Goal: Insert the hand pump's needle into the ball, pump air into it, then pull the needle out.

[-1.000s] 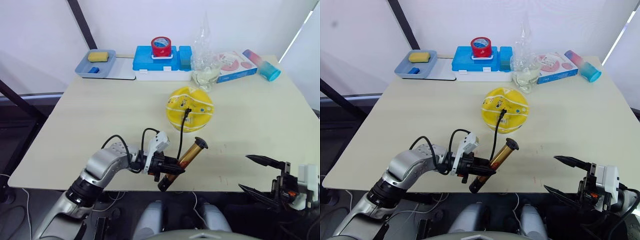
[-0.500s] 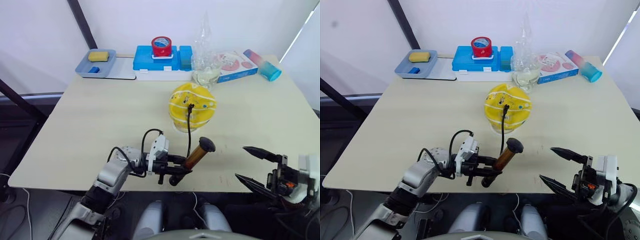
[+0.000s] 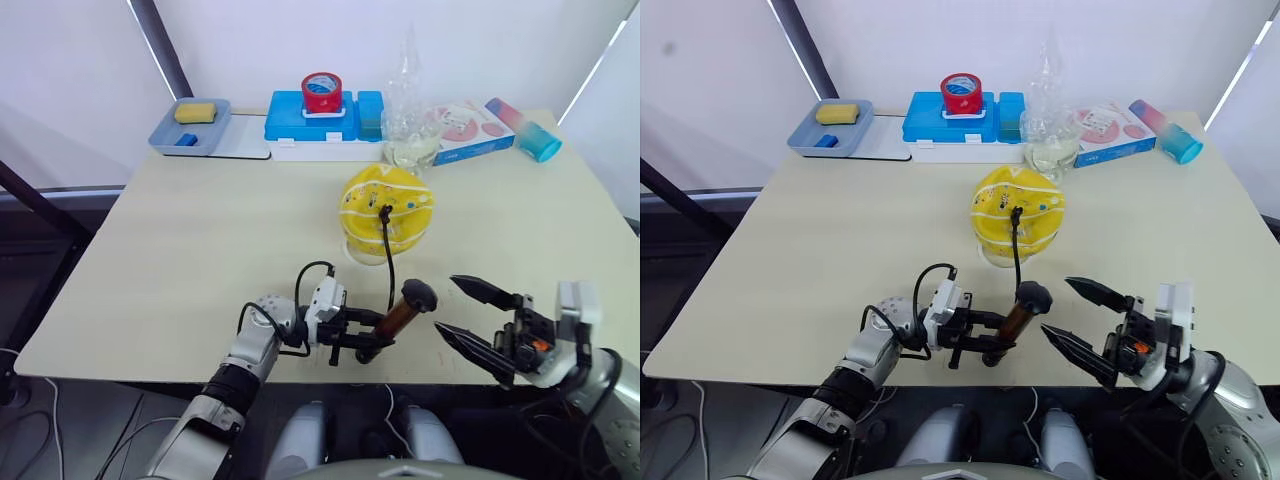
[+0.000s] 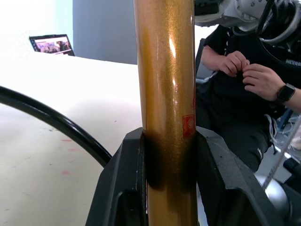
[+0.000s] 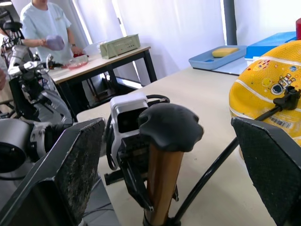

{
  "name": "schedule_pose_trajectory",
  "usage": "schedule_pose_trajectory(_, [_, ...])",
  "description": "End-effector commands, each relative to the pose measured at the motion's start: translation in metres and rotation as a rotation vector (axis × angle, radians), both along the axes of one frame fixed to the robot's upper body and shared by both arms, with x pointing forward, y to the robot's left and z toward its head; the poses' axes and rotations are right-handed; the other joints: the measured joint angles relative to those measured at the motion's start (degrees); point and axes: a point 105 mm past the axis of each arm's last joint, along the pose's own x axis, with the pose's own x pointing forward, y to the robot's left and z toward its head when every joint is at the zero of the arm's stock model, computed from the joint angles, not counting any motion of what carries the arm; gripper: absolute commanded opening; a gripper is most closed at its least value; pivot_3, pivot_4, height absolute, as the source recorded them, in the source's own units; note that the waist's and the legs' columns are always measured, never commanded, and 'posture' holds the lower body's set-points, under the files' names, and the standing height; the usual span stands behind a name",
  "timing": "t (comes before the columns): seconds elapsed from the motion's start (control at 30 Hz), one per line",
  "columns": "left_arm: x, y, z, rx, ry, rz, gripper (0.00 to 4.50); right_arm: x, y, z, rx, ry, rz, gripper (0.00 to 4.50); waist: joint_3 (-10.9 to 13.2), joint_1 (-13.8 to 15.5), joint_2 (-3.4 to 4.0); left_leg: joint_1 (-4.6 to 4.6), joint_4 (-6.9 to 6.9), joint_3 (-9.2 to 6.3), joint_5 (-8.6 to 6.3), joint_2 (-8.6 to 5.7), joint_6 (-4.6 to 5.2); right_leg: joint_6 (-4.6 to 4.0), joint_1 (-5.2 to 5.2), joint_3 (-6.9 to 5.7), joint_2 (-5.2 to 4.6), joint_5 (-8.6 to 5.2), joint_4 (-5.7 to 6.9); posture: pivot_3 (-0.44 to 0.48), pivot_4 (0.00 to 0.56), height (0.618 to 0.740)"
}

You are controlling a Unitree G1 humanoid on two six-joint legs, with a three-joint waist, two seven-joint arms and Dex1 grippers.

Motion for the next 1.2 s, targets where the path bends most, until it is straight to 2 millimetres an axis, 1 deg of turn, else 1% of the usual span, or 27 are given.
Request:
schedule_pose_trajectory(0.03, [0.0, 0.002, 0.006, -0.036, -0.07, -0.021, 0.91, 0.0, 0.014, 0.004, -0.001, -0.026, 0.036, 4.5, 0.0, 0.01, -0.01, 0.0, 0.0, -0.01, 0.0, -0.02, 0.0, 0.0, 0.01, -0.02, 0.0, 0.0, 0.0, 0.0, 0.15, 0.737])
schedule_pose_trajectory(0.17, [-0.001, 0.002, 0.005, -0.05, -0.081, -0.025, 0.91, 0.008, 0.024, -0.002, -0.026, -0.02, 0.031, 4.5, 0.0, 0.04, -0.01, 0.0, 0.03, -0.04, 0.0, -0.03, 0.01, 0.01, 0.01, -0.06, 0.04, 0.0, 0.02, 0.0, 0.15, 0.737])
schedule_pose_trajectory(0.3, [-0.001, 0.002, 0.005, -0.056, -0.086, -0.021, 0.91, 0.013, 0.031, -0.005, -0.029, -0.016, 0.033, 4.5, 0.0, 0.0, -0.01, 0.0, 0.03, -0.05, 0.01, -0.04, 0.01, 0.02, 0.01, -0.07, 0.11, 0.01, 0.03, 0.0, 0.15, 0.737])
schedule_pose_trajectory(0.37, [-0.001, 0.002, 0.005, -0.052, -0.089, -0.018, 0.91, 0.013, 0.034, -0.005, -0.025, -0.013, 0.042, 4.5, 0.0, 0.0, -0.01, 0.0, 0.04, -0.07, 0.01, -0.05, 0.01, 0.05, 0.01, -0.1, 0.38, 0.03, 0.05, 0.0, 0.15, 0.737])
schedule_pose_trajectory(0.73, [-0.002, 0.003, 0.003, -0.053, -0.08, -0.01, 0.91, 0.012, 0.039, 0.0, 0.017, -0.018, 0.074, 4.5, 0.0, -0.03, -0.01, 0.05, 0.07, -0.09, 0.01, -0.06, 0.01, 0.12, 0.02, -0.1, 0.47, 0.06, 0.17, 0.0, 0.15, 0.737])
schedule_pose_trajectory(0.8, [-0.002, 0.003, 0.003, -0.053, -0.078, -0.01, 0.91, 0.012, 0.04, 0.0, 0.019, -0.021, 0.076, 3.99, 0.0, -0.02, -0.01, 0.06, 0.07, -0.09, 0.01, -0.06, 0.01, 0.19, 0.02, -0.1, 0.48, 0.1, 0.17, 0.0, 0.15, 0.737])
schedule_pose_trajectory(0.83, [-0.002, 0.003, 0.003, -0.054, -0.076, -0.01, 0.91, 0.012, 0.04, 0.0, 0.019, -0.021, 0.077, 3.63, 0.0, -0.03, -0.01, 0.06, 0.07, -0.09, 0.02, -0.06, 0.01, 0.22, 0.02, -0.1, 0.48, 0.12, 0.18, 0.0, 0.15, 0.737])
schedule_pose_trajectory(0.93, [-0.002, 0.003, 0.003, -0.055, -0.07, -0.007, 0.91, 0.011, 0.042, 0.0, 0.025, -0.024, 0.083, 2.15, 0.0, -0.04, -0.01, 0.06, 0.08, -0.09, 0.02, -0.06, 0.01, 0.24, 0.02, -0.09, 0.5, 0.13, 0.18, 0.0, 0.15, 0.737])
schedule_pose_trajectory(0.97, [-0.002, 0.003, 0.003, -0.055, -0.068, -0.006, 0.91, 0.011, 0.043, 0.0, 0.025, -0.023, 0.085, 2.02, 0.0, -0.04, -0.01, 0.07, 0.08, -0.1, 0.02, -0.05, 0.01, 0.24, 0.02, -0.1, 0.51, 0.13, 0.19, 0.0, 0.15, 0.737])
schedule_pose_trajectory(1.2, [-0.002, 0.003, 0.002, -0.051, -0.053, -0.006, 0.91, 0.011, 0.046, 0.002, 0.037, -0.034, 0.092, 2.02, 0.0, -0.05, -0.01, 0.08, 0.08, -0.1, 0.02, -0.06, 0.01, 0.24, 0.03, -0.1, 0.52, 0.13, 0.2, 0.0, 0.15, 0.737])
